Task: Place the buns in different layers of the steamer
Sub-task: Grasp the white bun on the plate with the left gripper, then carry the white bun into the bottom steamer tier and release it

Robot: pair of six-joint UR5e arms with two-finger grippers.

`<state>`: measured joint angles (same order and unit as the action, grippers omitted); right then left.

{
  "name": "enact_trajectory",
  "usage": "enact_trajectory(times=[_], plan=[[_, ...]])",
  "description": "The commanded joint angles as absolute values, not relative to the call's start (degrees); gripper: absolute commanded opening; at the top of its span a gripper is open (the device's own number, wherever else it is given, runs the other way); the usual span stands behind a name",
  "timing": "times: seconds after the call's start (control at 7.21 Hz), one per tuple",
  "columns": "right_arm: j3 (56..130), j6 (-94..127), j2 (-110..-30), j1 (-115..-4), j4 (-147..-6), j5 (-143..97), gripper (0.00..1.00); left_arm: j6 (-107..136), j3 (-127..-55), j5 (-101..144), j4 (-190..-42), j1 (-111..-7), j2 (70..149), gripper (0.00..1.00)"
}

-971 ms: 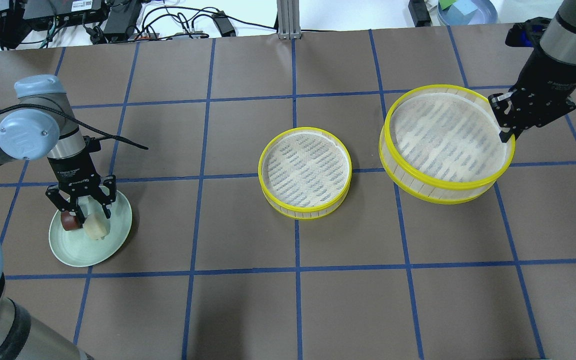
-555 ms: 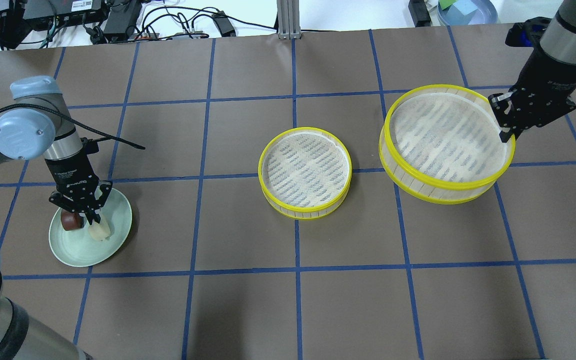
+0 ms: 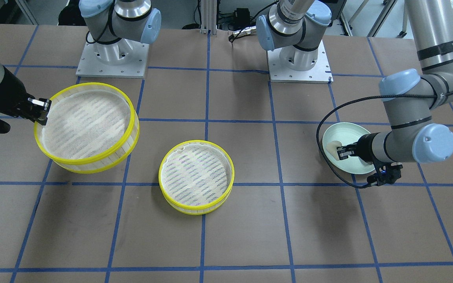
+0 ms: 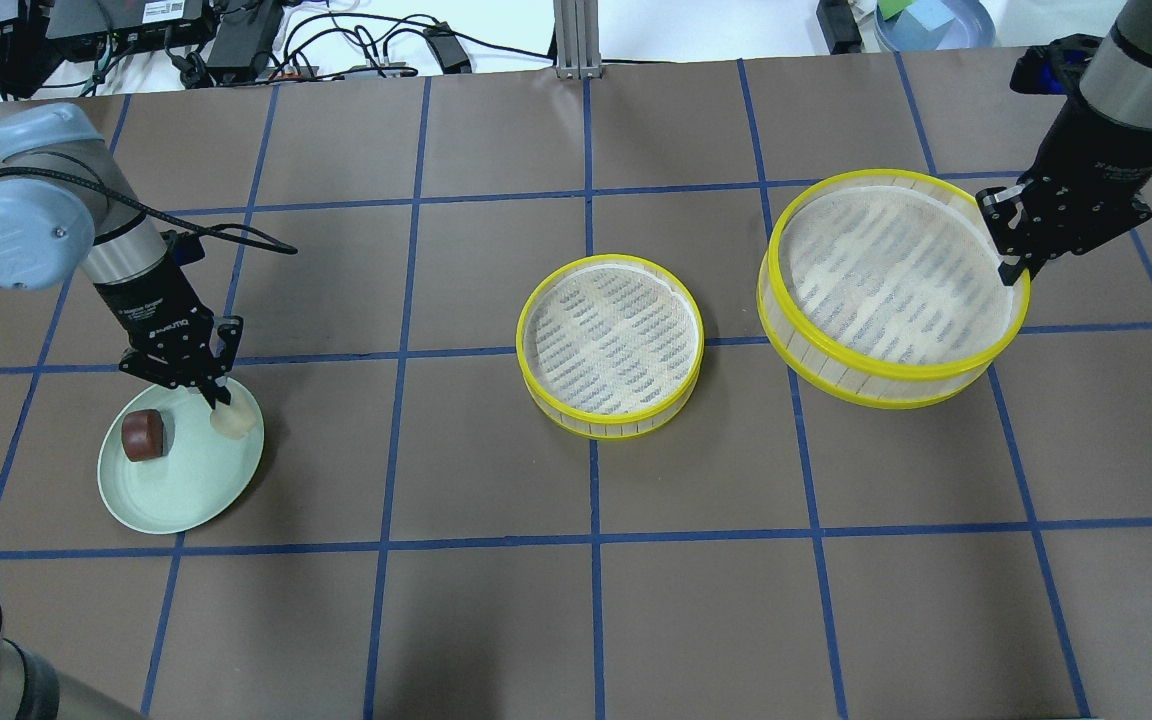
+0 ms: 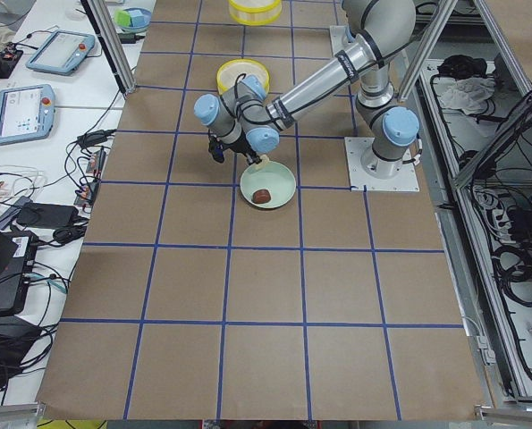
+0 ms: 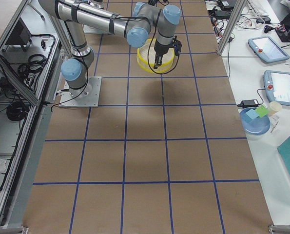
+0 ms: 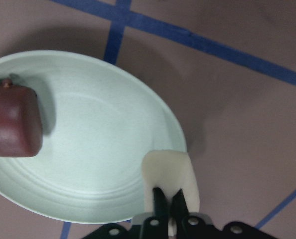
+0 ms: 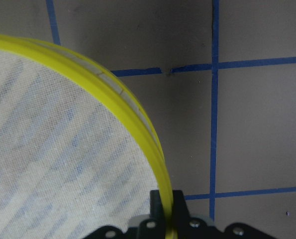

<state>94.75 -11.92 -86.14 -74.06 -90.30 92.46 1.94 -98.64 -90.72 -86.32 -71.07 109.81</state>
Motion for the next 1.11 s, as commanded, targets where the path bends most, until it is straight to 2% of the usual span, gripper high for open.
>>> enact_trajectory(times=[0.0,0.42,0.97], plan=[[94.7,-12.0,-86.1,-74.1,-90.3,92.5,0.00,7.9,-96.1,-84.5,-86.4,-78.2,106.7,0.00],[94.8,-12.0,-86.1,-74.1,-90.3,92.5,0.00,20.8,-93.9,-73.3,-81.3,-89.6,105.8,0.00],[94.9,-12.0,-86.1,-74.1,-90.3,92.4,0.00,25.9,-95.4,-62.2,-74.5,-96.3,109.0,0.00]])
